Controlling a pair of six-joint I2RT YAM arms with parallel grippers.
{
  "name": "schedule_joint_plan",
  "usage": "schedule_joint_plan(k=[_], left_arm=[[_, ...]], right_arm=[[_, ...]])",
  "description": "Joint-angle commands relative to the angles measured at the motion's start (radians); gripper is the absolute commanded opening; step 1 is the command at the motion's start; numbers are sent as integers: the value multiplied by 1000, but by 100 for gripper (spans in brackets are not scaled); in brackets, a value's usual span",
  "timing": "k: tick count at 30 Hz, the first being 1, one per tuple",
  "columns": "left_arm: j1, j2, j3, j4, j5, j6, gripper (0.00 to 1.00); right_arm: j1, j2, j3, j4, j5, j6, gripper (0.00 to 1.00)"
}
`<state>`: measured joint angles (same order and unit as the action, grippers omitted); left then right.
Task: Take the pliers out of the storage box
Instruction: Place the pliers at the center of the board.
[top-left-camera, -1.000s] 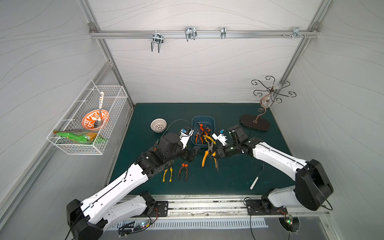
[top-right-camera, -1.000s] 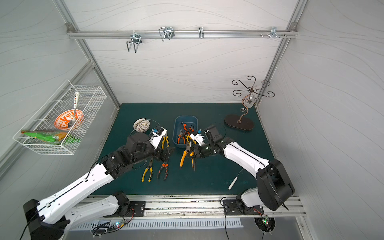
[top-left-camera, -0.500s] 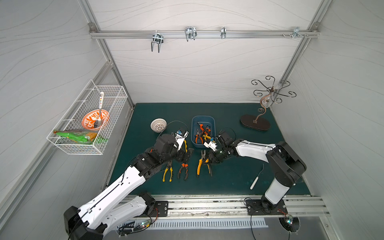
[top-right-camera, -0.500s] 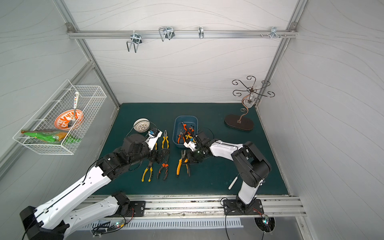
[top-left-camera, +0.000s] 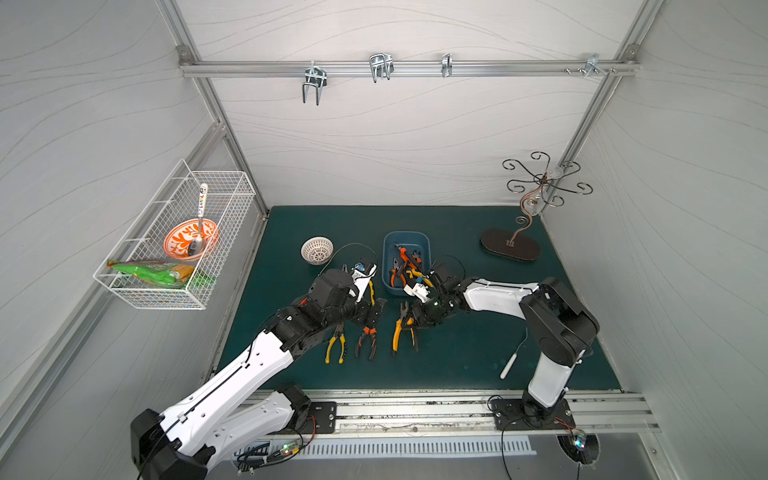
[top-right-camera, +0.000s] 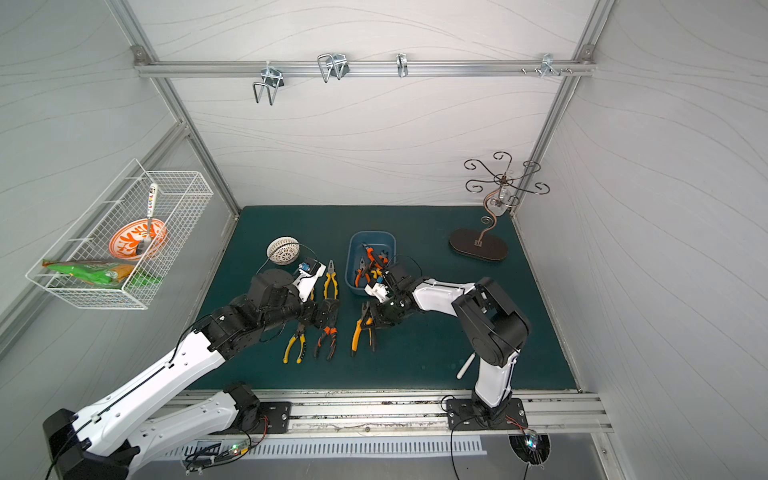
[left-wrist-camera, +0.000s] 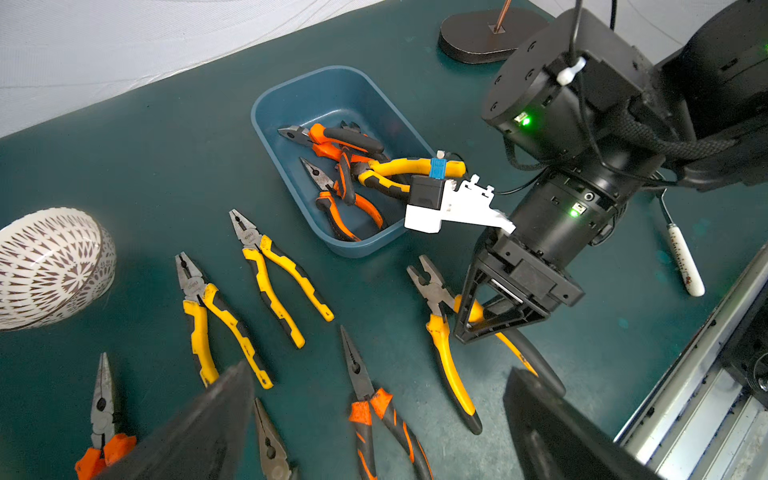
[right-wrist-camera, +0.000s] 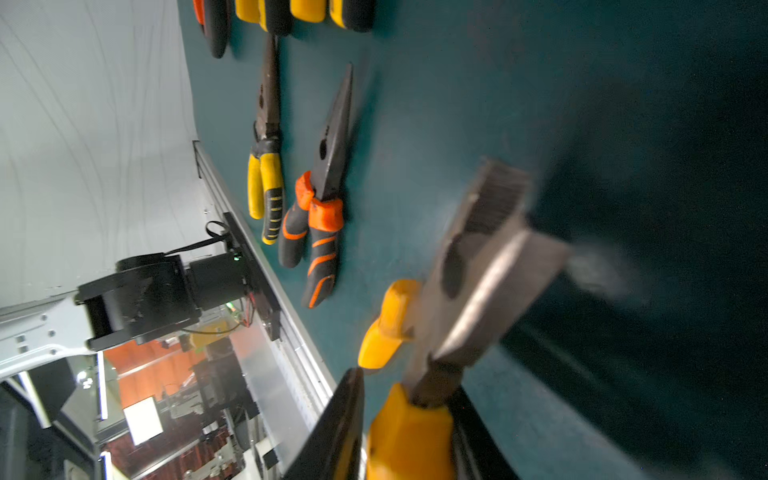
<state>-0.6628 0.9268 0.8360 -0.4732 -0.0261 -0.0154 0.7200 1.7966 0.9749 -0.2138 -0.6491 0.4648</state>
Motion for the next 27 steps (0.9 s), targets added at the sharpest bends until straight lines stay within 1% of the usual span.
schedule_joint_plan(k=[1, 8, 11, 14, 17, 19, 22, 27], left_arm=[[4, 4, 3, 42, -4, 3, 100], [6, 1, -6, 38, -7, 2, 100], [9, 0, -10, 41, -6, 1, 100], [11, 3, -11, 46, -2, -1, 100], [11, 6, -12, 49, 3, -1, 100], [12, 9, -15, 54, 2, -2, 100], [13, 10, -20, 62, 6, -7, 100], [13, 11, -16, 54, 9, -9, 100]], right_arm=[[1, 7, -2, -23, 63, 16, 35], [2, -30, -21, -83, 181, 5, 44], [1, -50, -32, -97, 186, 0, 48], [9, -74, -42, -103, 195, 2, 50], [24, -92, -42, -126, 230, -3, 54], [34, -94, -44, -128, 252, -1, 58], [47, -71, -42, -114, 256, -2, 60], [74, -30, -5, -94, 242, 6, 58]])
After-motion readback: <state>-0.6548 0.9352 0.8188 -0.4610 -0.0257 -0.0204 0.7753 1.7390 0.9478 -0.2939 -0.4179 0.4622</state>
